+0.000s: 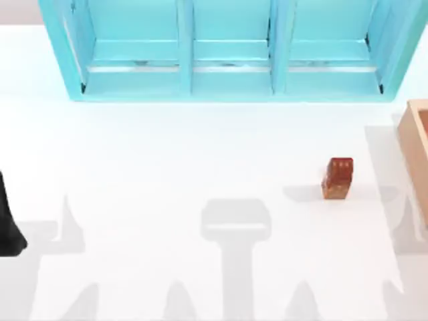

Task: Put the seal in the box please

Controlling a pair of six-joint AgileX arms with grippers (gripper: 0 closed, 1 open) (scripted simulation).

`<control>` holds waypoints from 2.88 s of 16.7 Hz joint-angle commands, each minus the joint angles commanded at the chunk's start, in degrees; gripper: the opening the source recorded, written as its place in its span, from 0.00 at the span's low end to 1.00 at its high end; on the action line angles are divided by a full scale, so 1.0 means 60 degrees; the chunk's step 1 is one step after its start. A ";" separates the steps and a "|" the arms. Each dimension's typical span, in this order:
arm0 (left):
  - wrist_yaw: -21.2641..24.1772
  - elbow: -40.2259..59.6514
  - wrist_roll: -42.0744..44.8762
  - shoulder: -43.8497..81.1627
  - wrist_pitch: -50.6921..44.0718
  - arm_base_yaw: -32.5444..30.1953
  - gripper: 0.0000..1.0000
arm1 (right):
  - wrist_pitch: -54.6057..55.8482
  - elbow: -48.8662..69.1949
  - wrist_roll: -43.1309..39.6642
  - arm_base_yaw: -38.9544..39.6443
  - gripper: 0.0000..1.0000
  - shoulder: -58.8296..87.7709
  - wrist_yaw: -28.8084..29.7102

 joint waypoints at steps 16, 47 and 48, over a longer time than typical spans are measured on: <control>0.0000 0.0000 0.0000 0.0000 0.0000 0.0000 1.00 | -0.6220 0.8225 0.1856 0.1867 1.00 0.9581 0.0052; 0.0000 0.0000 0.0000 0.0000 0.0000 0.0000 1.00 | -0.8738 1.4147 0.3880 0.3703 1.00 2.0407 0.0024; 0.0000 0.0000 0.0000 0.0000 0.0000 0.0000 1.00 | -0.8738 1.4147 0.3880 0.3703 1.00 2.0407 0.0024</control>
